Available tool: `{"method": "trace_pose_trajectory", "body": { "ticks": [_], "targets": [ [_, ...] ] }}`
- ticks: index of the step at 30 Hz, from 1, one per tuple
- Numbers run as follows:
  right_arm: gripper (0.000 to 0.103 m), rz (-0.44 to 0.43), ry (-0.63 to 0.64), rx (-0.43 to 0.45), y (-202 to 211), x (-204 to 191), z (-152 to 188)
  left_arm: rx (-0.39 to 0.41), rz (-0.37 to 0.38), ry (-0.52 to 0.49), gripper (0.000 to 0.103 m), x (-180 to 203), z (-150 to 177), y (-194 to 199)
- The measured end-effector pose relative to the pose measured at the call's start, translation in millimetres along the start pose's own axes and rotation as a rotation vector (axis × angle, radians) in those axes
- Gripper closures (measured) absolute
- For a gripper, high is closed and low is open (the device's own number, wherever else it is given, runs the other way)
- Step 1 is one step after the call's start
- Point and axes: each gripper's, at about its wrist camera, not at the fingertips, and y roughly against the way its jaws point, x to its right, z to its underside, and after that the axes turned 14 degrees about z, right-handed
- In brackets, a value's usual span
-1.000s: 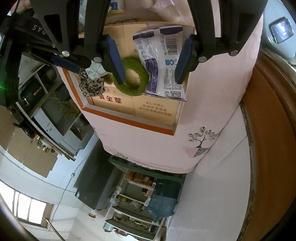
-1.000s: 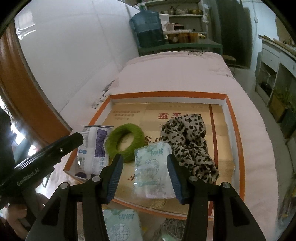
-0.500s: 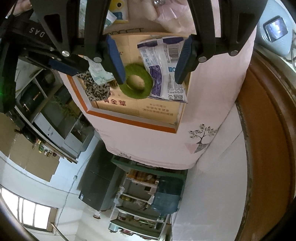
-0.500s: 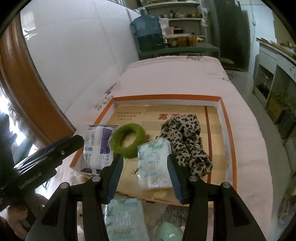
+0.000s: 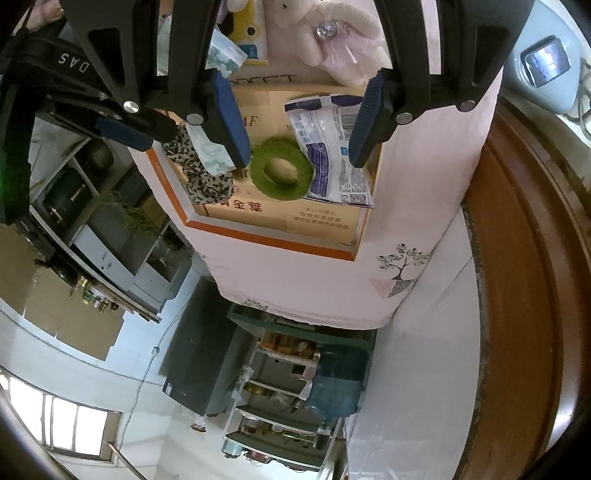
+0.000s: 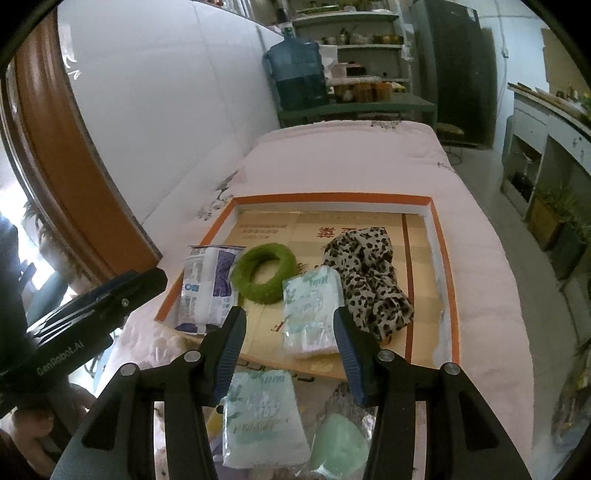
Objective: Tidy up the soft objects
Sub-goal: 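Move both tools back toward the remaining soft items beside the tray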
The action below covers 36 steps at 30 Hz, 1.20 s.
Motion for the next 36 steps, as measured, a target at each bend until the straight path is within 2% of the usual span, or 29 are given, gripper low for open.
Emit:
{"method": "trace_pose_trajectory", "body": {
  "ticks": [36],
  "targets": [
    [0.052, 0.024, 0.008, 0.03, 57.9, -3.5, 38.4, 0.026, 0.008, -0.023, 0.048, 14.0, 29.9, 47.0]
  ]
}}
